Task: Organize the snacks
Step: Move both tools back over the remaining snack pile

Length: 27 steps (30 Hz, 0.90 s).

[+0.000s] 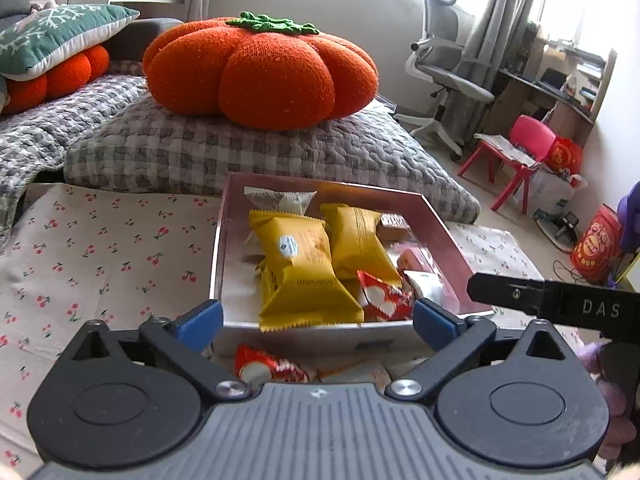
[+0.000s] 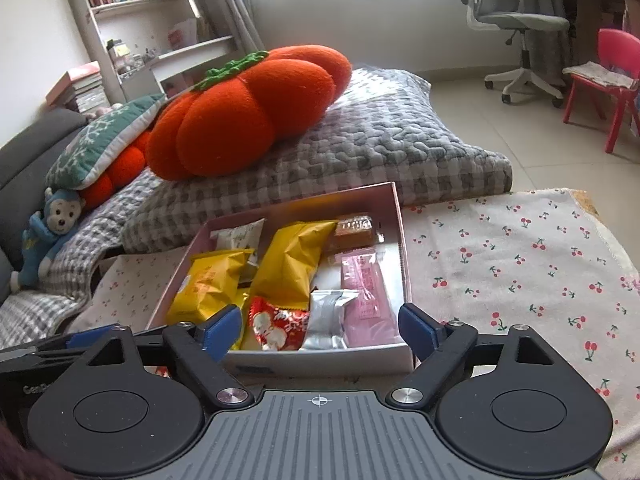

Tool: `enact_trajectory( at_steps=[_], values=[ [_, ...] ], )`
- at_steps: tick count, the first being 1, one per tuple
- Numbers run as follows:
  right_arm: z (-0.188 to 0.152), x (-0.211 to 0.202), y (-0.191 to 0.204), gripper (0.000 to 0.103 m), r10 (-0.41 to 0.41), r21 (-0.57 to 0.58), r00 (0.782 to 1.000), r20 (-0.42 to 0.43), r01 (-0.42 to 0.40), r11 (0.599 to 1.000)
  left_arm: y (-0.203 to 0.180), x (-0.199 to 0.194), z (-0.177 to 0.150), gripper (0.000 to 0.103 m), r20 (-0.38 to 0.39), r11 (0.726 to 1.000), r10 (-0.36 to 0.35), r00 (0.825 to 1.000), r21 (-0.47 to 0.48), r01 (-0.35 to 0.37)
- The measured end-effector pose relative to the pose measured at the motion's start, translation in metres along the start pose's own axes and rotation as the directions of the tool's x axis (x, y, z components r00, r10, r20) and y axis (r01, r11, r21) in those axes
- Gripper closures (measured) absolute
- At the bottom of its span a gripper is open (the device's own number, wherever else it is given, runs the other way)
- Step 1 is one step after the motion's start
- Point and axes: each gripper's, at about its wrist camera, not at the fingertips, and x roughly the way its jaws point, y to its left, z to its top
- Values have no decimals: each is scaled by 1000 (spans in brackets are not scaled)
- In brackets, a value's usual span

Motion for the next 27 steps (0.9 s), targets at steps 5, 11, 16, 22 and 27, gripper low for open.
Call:
enact_trajectory(
  at_steps=[5, 11, 16, 22, 27],
  values=[
    [-1, -10, 5, 9, 3, -22, 1000, 4, -3, 1000, 0, -8, -7, 1, -36, 1000, 24, 999, 21, -23],
    [-11, -19, 12, 6, -4, -96, 1000, -7, 3, 995, 8, -15, -17, 1, -62, 999, 39, 997, 35, -37],
    [-24, -24, 16, 6, -1, -149, 1000, -26, -3, 989, 19, -20, -25, 1, -85, 999, 49, 995, 25, -47],
    [-40, -31, 18, 6, 9, -174, 999, -53, -18, 984, 33, -27, -35, 0, -92, 998, 56, 994, 21, -54],
    [-53, -34, 19, 6, 3, -209, 997, -71, -18, 978, 44, -30, -44, 0, -100, 998, 67, 993, 24, -65]
  ],
)
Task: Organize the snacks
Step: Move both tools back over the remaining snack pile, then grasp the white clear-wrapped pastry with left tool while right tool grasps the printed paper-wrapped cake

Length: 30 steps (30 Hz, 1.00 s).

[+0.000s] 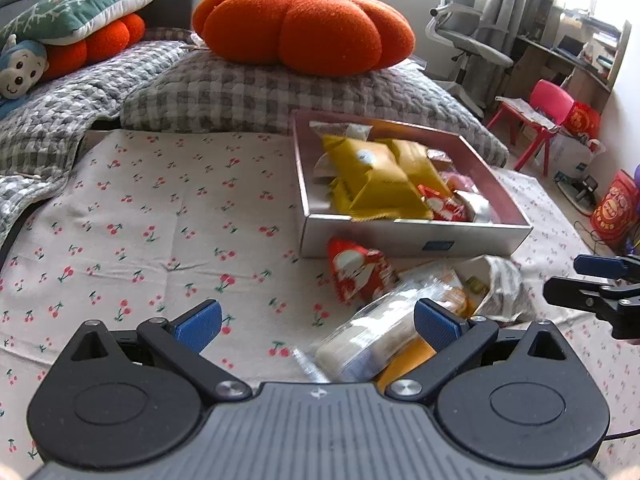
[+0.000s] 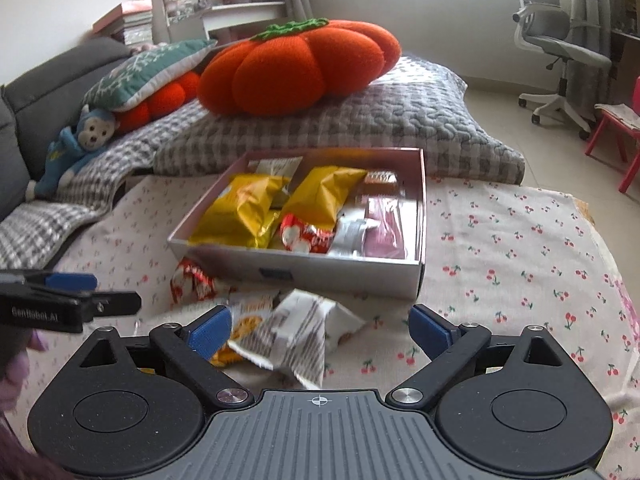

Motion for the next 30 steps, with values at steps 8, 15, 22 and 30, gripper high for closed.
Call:
enact_trajectory(
  at_steps=[8, 15, 22, 30],
  values=[
    [-17, 4, 3, 6, 5, -54, 999, -38, -7, 999, 2, 5, -15, 0, -11, 995, -28, 1000, 92, 29],
    [-20, 12, 8, 6, 13, -59, 998, -58, -16, 998, -6, 20, -18, 1, -27, 979, -107, 994, 169, 110],
    [-11, 23, 15, 6, 23, -43, 998, -51, -25, 999, -16, 32, -15, 11, -53, 966, -151, 987, 205, 158],
    [-2, 47, 18, 6, 9, 6, 997, -78, -8, 1000, -20, 41, -13, 23, -83, 967, -149, 985, 197, 163]
  ],
)
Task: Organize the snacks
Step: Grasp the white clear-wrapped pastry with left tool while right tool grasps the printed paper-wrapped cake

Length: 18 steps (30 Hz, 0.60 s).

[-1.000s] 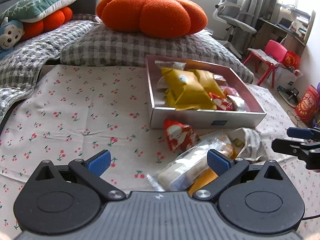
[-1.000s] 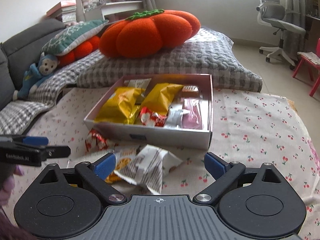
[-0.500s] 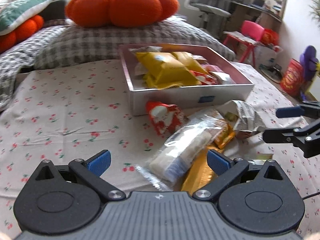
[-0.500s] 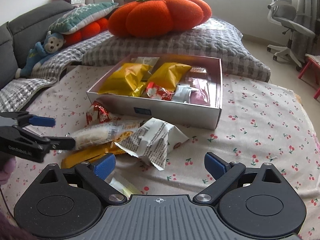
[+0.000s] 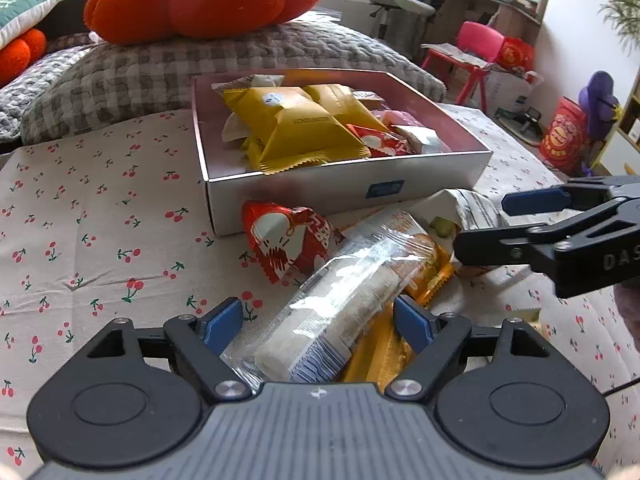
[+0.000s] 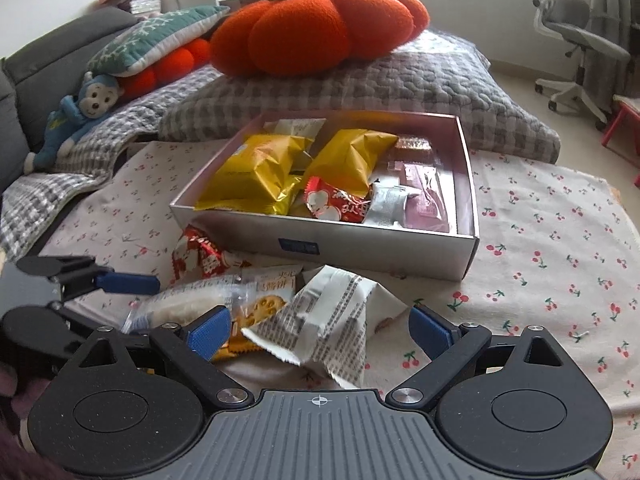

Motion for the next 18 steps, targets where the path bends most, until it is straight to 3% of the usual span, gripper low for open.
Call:
enact_trajectory(
  at_steps=[6, 14, 18],
  values=[
    [5, 14, -5, 6, -12, 71, 1000, -26, 14, 997, 6, -2, 1, 36, -5, 999, 5, 1000, -36, -5],
    [3, 22, -8, 9, -47, 18, 998, -50, 48, 999, 13, -11, -10, 54, 40, 996, 53, 998, -74, -50],
    [2, 20, -13, 19, -45, 17, 997, -56, 46, 999, 19, -16, -12, 59, 38, 993, 62, 997, -99, -58]
  ],
)
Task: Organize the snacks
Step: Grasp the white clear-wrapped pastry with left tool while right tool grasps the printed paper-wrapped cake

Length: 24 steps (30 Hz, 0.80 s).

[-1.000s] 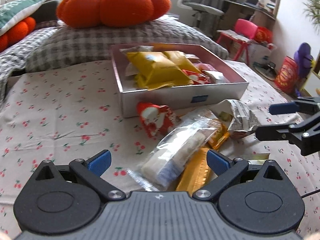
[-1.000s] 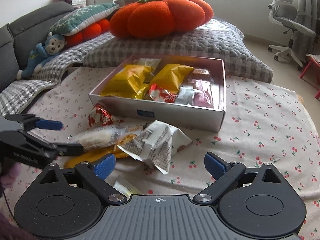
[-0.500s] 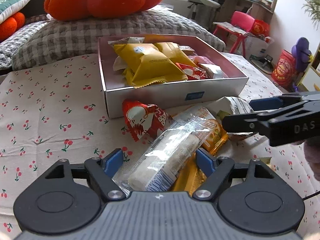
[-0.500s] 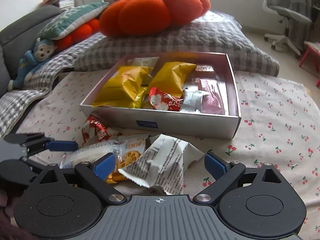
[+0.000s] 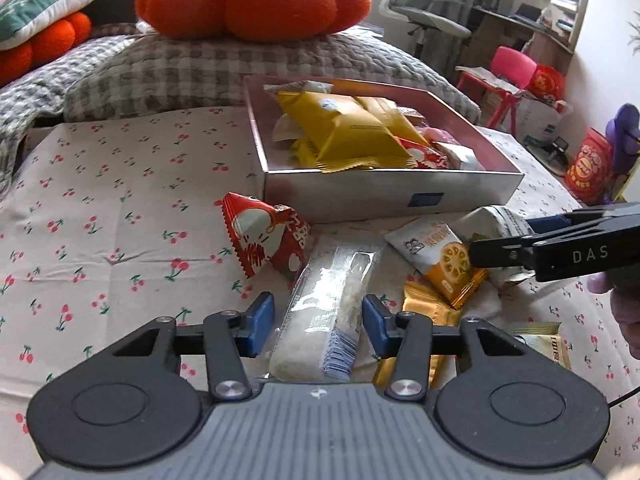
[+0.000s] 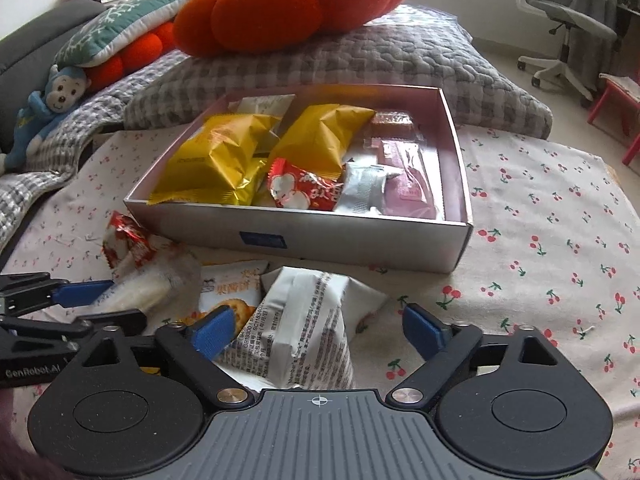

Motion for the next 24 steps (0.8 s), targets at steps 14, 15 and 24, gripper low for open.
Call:
enact_trajectory(
  at_steps=[14, 15, 24],
  values=[
    [4, -8, -10, 56, 32, -10, 999, -20, -32, 999, -7, 1, 7, 70, -33, 998, 19, 999, -58, -21],
    [4, -8, -10, 56, 29, -8, 999, -25, -30, 1000, -8, 1, 8, 71, -39, 998, 20, 999, -59, -22],
    [4, -23, -12, 59, 25, -4, 1000, -8, -25, 1000, -10, -5, 14, 82, -57, 997, 15, 998, -69, -19]
  ],
)
